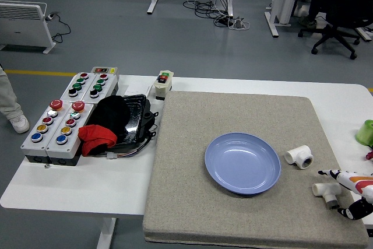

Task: Pick pipe place plate twice

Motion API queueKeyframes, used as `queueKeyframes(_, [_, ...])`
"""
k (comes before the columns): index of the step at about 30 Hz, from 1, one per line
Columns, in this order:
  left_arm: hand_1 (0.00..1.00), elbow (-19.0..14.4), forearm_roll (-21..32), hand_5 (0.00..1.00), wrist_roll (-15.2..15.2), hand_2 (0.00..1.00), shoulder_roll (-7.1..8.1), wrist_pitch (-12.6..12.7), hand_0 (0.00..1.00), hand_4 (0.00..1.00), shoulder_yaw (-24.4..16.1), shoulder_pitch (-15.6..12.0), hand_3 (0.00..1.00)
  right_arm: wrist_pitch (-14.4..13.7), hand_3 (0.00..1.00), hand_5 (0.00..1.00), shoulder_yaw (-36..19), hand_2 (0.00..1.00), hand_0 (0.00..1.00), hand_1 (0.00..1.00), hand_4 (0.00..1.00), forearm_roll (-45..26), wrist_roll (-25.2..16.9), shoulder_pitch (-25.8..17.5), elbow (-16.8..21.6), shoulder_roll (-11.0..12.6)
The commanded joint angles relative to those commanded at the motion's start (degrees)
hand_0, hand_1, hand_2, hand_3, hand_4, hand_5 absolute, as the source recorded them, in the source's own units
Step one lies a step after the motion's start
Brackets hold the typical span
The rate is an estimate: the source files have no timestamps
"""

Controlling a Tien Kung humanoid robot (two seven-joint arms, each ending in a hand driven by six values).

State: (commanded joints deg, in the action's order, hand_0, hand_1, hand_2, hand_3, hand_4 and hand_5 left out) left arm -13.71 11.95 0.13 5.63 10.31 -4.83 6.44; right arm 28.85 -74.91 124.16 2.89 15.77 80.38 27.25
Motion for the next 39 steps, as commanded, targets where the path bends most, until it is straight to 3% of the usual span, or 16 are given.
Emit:
queueKeyframes(4, [0.570,0.0,-0.1,0.998,0.0,0.575,-0.02,0.0,0.625,0.284,-0.1,0.0,0.595,0.0,0.917,0.002,-0.1,0.922,0.964,0.862,0.763,0.0,-0.4,0.2,-0.3,-0.2])
queueKeyframes(5, [0.570,0.0,-0.2,0.998,0.1,0.576,-0.02,0.0,0.625,0.285,-0.1,0.0,0.595,0.1,0.792,0.002,-0.1,0.733,0.903,0.756,0.751,0.0,-0.4,0.3,-0.4,-0.3])
queueKeyframes(10, [0.570,0.0,-0.2,0.998,0.0,0.576,-0.03,0.0,0.625,0.285,-0.1,0.0,0.595,0.8,0.792,0.002,-0.1,0.733,0.903,0.756,0.751,0.0,-0.5,0.4,-0.7,-0.5])
queueKeyframes(11, [0.570,0.0,-0.2,0.998,0.1,0.577,-0.03,0.0,0.625,0.284,-0.1,0.0,0.595,1.0,0.713,0.002,-0.1,0.640,0.873,0.708,0.735,-0.1,-0.5,0.4,-0.8,-0.6])
queueKeyframes(21, [0.572,0.0,-0.1,0.998,0.0,0.577,-0.07,0.0,0.625,0.284,-0.1,0.0,0.596,1.8,0.723,0.002,-0.3,0.651,0.872,0.712,0.730,-0.5,0.1,0.8,-0.7,-1.1])
queueKeyframes(23, [0.572,0.0,-0.2,0.998,0.1,0.577,-0.08,0.0,0.625,0.284,-0.2,0.0,0.595,1.6,0.710,0.002,-0.2,0.602,0.839,0.664,0.697,-0.7,0.5,0.9,-0.7,-1.4])
queueKeyframes(28, [0.572,0.0,-0.2,0.998,0.1,0.577,-0.10,0.1,0.625,0.284,-0.2,0.0,0.595,0.6,0.710,0.002,-0.4,0.602,0.839,0.664,0.697,-1.8,1.0,0.9,-0.7,-1.5])
queueKeyframes(29, [0.573,0.0,-0.2,0.998,0.1,0.577,-0.10,0.1,0.625,0.284,-0.2,0.0,0.595,0.4,0.686,0.002,-0.5,0.554,0.773,0.610,0.651,-2.0,1.1,0.9,-0.7,-1.5])
queueKeyframes(39, [0.573,0.0,-0.7,0.998,0.2,0.577,-0.15,0.1,0.625,0.284,-0.6,-0.2,0.596,-0.6,0.679,0.002,-1.4,0.548,0.767,0.602,0.649,-4.2,1.0,0.7,0.4,-1.9])
